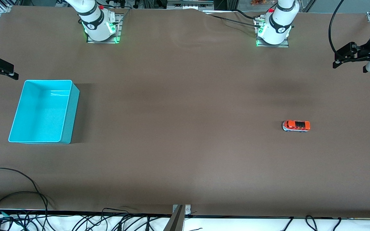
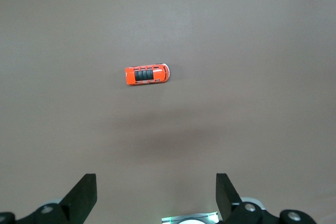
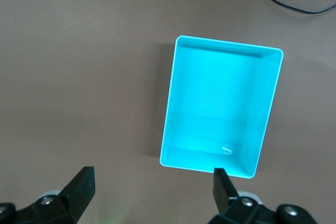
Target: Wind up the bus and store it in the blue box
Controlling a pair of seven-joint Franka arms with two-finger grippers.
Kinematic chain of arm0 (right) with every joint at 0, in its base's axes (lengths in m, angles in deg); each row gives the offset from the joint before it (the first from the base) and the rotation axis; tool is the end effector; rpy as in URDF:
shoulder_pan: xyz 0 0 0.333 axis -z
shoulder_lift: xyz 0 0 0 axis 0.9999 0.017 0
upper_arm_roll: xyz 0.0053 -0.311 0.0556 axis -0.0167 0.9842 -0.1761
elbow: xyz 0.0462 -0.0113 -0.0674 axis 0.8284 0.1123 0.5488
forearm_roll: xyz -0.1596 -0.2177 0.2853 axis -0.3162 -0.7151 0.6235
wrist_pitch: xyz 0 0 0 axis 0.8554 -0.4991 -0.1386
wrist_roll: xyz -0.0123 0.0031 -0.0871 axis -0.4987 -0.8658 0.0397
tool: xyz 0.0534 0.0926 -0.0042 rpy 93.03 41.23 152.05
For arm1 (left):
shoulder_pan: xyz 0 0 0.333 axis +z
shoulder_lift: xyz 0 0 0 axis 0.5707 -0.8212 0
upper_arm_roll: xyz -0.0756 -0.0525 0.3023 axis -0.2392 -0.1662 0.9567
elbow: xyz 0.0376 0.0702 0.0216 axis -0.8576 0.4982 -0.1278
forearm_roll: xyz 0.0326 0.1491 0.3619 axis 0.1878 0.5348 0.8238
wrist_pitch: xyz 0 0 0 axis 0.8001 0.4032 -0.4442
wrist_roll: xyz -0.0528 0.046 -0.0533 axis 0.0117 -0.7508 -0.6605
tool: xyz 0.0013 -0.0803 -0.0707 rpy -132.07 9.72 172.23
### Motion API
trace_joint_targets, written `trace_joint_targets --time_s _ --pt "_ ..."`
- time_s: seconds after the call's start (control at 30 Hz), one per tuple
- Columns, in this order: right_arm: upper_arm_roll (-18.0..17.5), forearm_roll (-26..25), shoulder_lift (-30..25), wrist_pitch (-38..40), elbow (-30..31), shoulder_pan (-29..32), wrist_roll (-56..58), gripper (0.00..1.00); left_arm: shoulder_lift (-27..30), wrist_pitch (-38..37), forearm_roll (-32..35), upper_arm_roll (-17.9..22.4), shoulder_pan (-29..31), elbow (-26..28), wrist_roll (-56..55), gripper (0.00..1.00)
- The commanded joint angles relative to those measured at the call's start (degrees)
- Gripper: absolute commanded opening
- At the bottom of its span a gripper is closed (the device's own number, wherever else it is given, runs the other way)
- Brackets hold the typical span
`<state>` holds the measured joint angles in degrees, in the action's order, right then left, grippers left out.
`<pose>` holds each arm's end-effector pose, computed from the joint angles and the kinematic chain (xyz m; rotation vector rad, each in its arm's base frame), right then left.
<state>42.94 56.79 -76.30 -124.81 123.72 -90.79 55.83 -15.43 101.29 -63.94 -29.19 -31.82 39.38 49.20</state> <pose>0.5657 -0.0658 0.6065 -3.0985 -0.2110 0.0743 0.5315 -0.0006 0.6390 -3.1227 0.2337 0.1402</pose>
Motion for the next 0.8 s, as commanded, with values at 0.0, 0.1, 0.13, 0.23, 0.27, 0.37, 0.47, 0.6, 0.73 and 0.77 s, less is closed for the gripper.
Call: trace_joint_targets --time_s 0.0,0.1,0.13,0.23,0.27,0.37,0.47,0.6,0.73,0.77 --pt "0.2 0.4 0.1 1.2 -1.2 0.2 0.0 1.00 0.1 0.4 -0.3 0.0 0.4 0.0 1.0 1.00" --pt "0.2 0.5 0.1 1.2 -1.2 0.2 0.0 1.00 0.1 0.4 -0.3 0.0 0.4 0.0 1.0 1.00" --pt "0.2 0.5 0.1 1.1 -1.2 0.2 0.1 1.00 0.1 0.4 -0.3 0.0 0.5 0.0 1.0 1.00" --pt "0.2 0.5 0.2 0.9 -1.3 0.2 0.0 1.00 0.1 0.4 -0.3 0.0 0.5 0.0 1.0 1.00" --pt "0.2 0.5 0.2 0.9 -1.3 0.2 -0.1 1.00 0.1 0.4 -0.3 0.0 0.4 0.0 1.0 1.00" --pt "0.2 0.5 0.2 0.9 -1.3 0.2 -0.3 1.00 0.1 0.4 -0.3 0.0 0.4 0.0 1.0 1.00" --pt "0.2 0.5 0.2 0.8 -1.3 0.2 -0.2 1.00 0.1 0.4 -0.3 0.0 0.4 0.0 1.0 1.00" --pt "0.2 0.5 0.2 0.8 -1.3 0.2 0.0 1.00 0.1 0.4 -0.3 0.0 0.4 0.0 1.0 1.00" --pt "0.2 0.6 0.2 0.9 -1.3 0.2 -0.3 1.00 0.1 0.4 -0.2 0.0 0.5 0.0 0.9 1.00" --pt "0.2 0.6 0.2 0.8 -1.3 0.1 -0.4 1.00 0.1 0.4 -0.2 0.0 0.5 0.0 0.9 1.00"
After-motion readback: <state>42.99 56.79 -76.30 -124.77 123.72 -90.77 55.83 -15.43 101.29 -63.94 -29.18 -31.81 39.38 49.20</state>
